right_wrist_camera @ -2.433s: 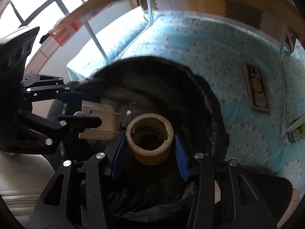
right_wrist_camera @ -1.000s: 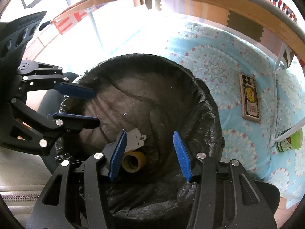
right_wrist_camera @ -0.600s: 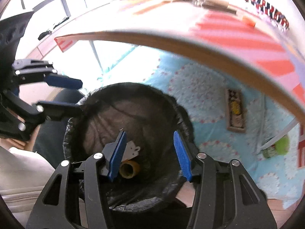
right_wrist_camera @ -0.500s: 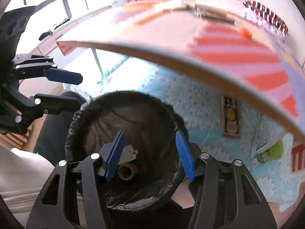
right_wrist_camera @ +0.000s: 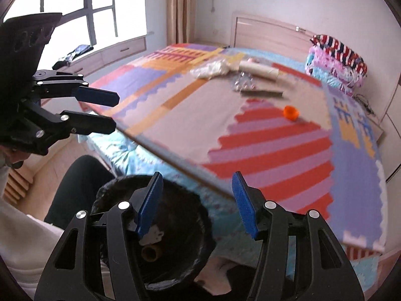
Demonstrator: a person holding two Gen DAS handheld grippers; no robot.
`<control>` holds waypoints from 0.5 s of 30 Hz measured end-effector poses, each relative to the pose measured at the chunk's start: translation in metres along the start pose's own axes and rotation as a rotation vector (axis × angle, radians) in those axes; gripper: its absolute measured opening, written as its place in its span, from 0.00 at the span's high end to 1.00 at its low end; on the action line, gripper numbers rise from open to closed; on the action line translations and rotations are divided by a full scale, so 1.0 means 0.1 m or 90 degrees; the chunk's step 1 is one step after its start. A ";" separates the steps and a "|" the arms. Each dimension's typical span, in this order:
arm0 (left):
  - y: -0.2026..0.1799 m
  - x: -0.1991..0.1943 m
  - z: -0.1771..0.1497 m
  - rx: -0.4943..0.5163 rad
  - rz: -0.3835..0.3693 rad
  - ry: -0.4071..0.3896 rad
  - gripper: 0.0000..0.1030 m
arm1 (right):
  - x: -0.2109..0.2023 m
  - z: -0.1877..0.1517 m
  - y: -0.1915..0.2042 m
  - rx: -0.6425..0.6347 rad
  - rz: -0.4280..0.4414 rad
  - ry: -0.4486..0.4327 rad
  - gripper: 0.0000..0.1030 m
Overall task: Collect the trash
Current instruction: 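Raise both open tools out of the bin back toward the board, then grasp the orange bottle cap with the right tool while the left tool grasps the white tissue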
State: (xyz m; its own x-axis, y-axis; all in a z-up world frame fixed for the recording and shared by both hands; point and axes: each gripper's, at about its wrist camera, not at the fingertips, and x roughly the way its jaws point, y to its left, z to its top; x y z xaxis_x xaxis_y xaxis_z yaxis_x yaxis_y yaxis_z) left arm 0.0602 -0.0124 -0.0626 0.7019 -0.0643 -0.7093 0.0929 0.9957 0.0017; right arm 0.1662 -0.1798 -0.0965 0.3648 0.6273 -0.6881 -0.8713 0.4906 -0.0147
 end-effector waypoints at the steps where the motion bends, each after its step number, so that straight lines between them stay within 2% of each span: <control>1: 0.05 0.01 0.06 -0.002 0.004 -0.006 0.58 | -0.01 0.03 -0.01 0.000 -0.003 -0.003 0.44; 6: 0.27 0.08 0.28 -0.014 0.032 -0.018 0.58 | 0.02 0.21 -0.18 -0.003 -0.021 -0.019 0.44; 8: 0.40 0.15 0.37 -0.022 0.030 -0.022 0.58 | 0.05 0.29 -0.26 0.000 -0.028 -0.025 0.43; 10: 0.52 0.23 0.43 -0.032 0.030 -0.020 0.58 | 0.08 0.35 -0.33 0.003 -0.036 -0.030 0.42; 15: 0.79 0.45 0.58 -0.049 0.065 -0.008 0.58 | 0.19 0.48 -0.52 0.012 -0.050 -0.035 0.41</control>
State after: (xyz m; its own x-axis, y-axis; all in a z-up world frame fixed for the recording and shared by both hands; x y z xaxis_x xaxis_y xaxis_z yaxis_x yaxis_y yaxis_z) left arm 0.1399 0.0600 -0.0537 0.7141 0.0376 -0.6990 -0.0339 0.9992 0.0192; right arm 0.2345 -0.1645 -0.0735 0.4496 0.6183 -0.6447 -0.8330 0.5507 -0.0528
